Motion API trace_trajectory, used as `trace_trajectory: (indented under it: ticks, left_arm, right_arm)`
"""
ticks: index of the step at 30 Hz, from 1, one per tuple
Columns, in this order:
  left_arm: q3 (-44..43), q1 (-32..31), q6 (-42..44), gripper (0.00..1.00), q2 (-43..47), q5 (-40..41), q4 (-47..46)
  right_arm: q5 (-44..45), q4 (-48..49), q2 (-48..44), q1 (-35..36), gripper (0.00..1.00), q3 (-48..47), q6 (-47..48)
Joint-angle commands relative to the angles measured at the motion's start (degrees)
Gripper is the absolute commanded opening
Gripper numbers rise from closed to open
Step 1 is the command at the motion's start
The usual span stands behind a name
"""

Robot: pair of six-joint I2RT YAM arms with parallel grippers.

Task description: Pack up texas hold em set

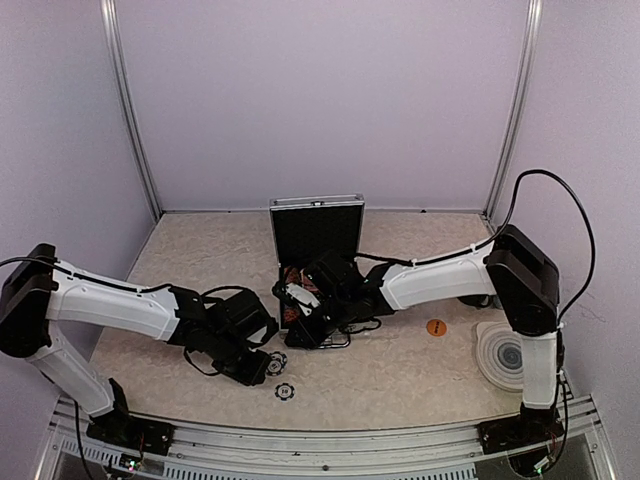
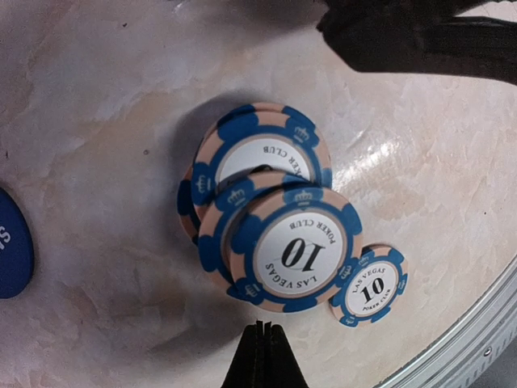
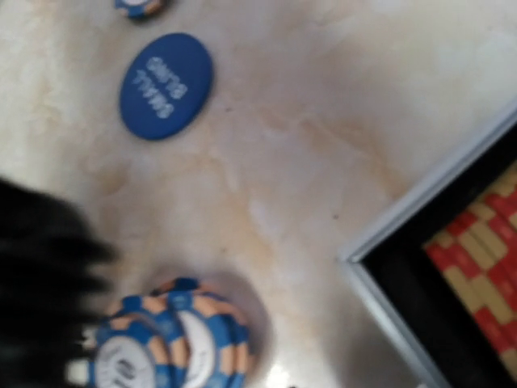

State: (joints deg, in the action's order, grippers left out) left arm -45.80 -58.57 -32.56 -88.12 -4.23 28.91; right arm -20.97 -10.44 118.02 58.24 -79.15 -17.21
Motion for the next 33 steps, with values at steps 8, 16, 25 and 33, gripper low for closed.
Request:
trace_trajectory:
  ticks: [8, 16, 25, 33]
  left_arm:
    - [1.50, -0.18, -0.58, 0.00, 1.65, -0.16, -3.76]
    - [1.70, 0.04, -0.23, 0.00, 1.13, -0.34, -4.66]
    - [1.73, 0.22, -0.22, 0.00, 0.51, -0.47, -5.26]
    - [1.78, 0.57, -0.64, 0.00, 0.40, 0.32, -5.54]
  right_arm:
    - [2.54, -3.90, 4.83, 0.65, 0.10, -3.69, 0.24]
    - [1.51, -4.43, 7.20, 0.74, 0.07, -5.23, 0.45]
    - [0.67, -5.07, 8.30, 1.56, 0.06, -6.54, 1.29]
    - [-0.01, -5.43, 7.73, 2.38, 0.06, -6.43, 1.97]
